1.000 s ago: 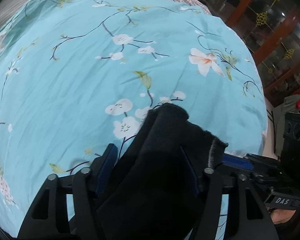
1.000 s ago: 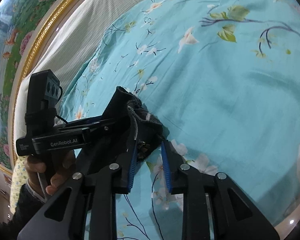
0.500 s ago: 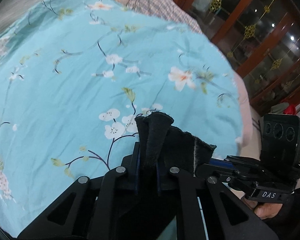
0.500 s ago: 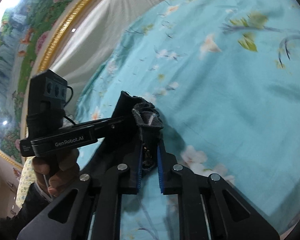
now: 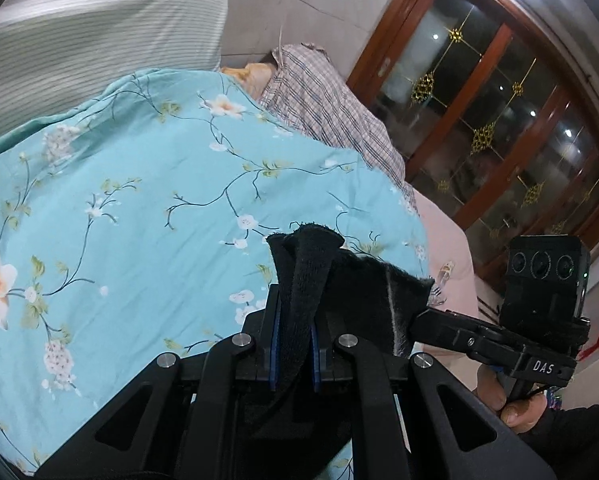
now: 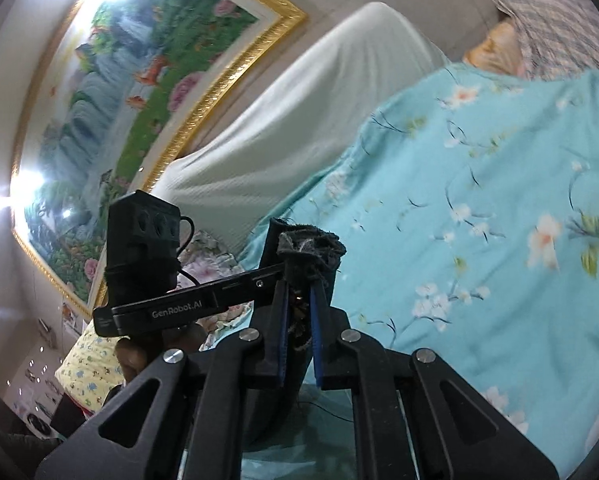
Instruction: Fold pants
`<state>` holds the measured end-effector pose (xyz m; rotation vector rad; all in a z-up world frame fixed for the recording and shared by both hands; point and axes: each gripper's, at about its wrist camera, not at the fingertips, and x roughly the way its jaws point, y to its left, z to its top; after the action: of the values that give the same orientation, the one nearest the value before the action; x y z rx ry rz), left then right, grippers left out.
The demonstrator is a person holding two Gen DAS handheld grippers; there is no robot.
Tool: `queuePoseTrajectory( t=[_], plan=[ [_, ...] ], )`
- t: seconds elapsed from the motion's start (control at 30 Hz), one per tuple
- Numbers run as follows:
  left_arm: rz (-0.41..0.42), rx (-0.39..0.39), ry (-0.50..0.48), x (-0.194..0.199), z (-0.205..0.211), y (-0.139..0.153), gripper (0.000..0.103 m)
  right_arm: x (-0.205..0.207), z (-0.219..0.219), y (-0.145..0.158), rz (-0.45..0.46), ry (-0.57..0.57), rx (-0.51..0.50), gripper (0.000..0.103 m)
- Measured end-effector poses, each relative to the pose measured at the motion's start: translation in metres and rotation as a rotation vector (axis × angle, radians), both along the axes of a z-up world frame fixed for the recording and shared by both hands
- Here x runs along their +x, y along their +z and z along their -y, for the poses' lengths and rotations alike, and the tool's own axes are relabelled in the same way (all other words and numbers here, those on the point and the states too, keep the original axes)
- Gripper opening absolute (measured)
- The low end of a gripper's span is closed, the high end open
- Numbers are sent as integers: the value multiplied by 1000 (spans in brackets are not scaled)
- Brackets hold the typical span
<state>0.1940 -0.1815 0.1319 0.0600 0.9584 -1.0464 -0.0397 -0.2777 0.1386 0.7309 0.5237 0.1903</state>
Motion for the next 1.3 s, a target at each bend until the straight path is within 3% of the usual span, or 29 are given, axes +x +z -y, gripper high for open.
queuePoseTrajectory(
  t=[0.2, 0.7, 1.3],
  plan=[
    [-37, 16, 32, -8, -28, -25, 10, -1, -20, -23, -52, 67, 27, 11],
    [-132, -79, 210, -21, -145, -77, 10, 40, -115, -73, -174, 327, 53, 8],
    [-287, -22, 461, -42, -237, -158, 13, 67, -200, -144, -392, 534, -111, 5]
  ],
)
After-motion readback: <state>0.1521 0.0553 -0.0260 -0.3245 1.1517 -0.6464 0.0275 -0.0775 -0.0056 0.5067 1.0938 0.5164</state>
